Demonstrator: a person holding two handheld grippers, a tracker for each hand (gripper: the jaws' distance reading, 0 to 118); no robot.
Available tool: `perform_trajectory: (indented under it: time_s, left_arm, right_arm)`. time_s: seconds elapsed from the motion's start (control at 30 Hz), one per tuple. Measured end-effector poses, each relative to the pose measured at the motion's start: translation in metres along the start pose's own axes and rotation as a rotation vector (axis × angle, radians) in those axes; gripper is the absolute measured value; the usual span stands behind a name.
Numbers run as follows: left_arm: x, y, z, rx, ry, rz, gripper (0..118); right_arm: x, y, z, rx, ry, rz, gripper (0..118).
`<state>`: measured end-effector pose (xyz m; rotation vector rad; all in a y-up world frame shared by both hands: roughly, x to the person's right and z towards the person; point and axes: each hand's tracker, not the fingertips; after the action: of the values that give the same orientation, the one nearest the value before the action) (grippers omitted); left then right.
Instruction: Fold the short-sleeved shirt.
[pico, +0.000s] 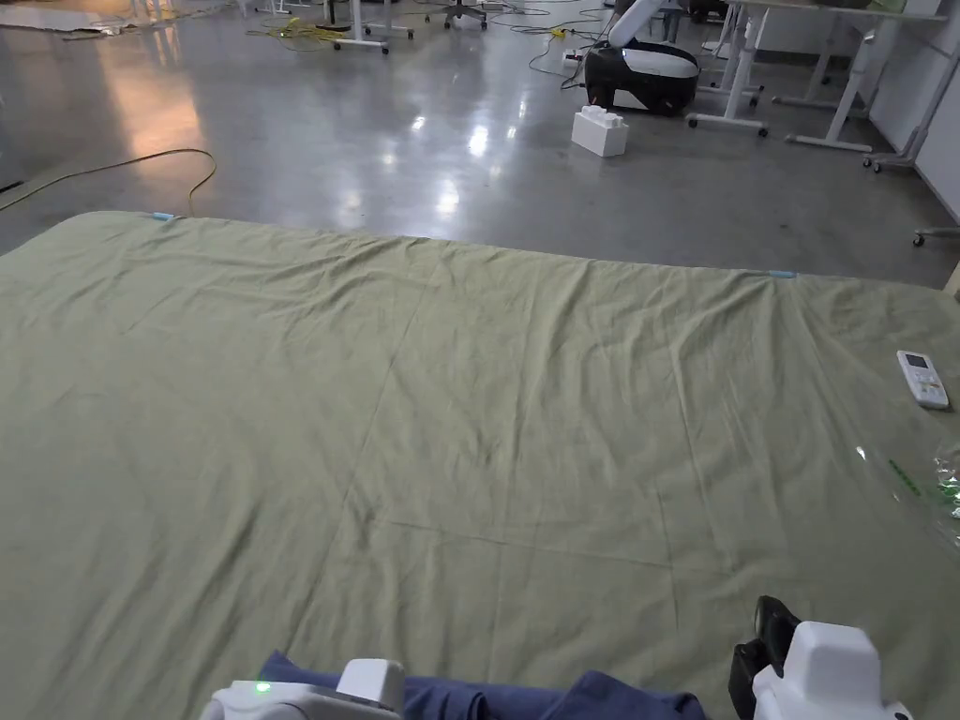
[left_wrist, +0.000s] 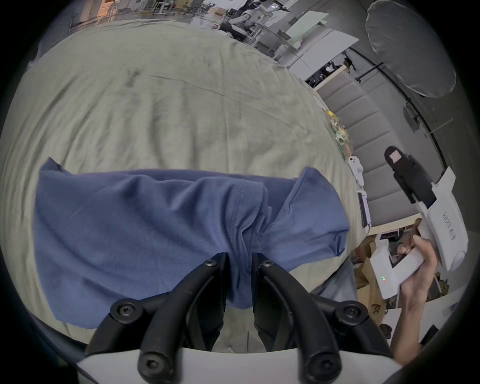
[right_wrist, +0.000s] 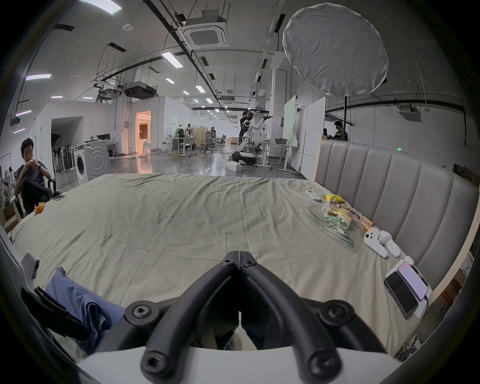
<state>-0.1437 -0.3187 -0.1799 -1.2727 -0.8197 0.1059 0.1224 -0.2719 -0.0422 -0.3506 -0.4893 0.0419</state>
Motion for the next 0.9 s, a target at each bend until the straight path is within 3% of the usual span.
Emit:
perform_trajectory:
  time_s: [0.37, 0.4, 0.5, 0.63, 0.7, 0.9]
  left_arm:
    - [0.005, 0.0, -0.005, 0.019, 0.077, -0.036, 21]
    - [0.003, 0.001, 0.002, 0.024, 0.077, -0.039, 26]
    - [-0.012, 0.007, 0.036, 0.094, 0.036, -0.011, 57]
    - [-0.054, 0.012, 0.08, 0.178, -0.01, 0.045, 76]
    - [-0.083, 0.011, 0.095, 0.205, 0.019, 0.065, 81]
    - [-0.161, -0.001, 0.104, 0.186, 0.026, 0.17, 82]
  right_arm:
    - [0.002, -0.001, 0.002, -0.008, -0.001, -0.003, 0]
    - [0.002, 0.0, 0.002, -0.007, -0.001, -0.002, 0]
    - [0.003, 0.002, 0.003, -0.001, 0.0, 0.0, 0]
    - [0.001, 0.004, 0.003, 0.005, 0.006, -0.001, 0]
    - [-0.001, 0.005, 0.002, 0.01, 0.009, -0.001, 0]
    - [-0.006, 0.012, 0.003, 0.043, 0.023, 0.002, 0]
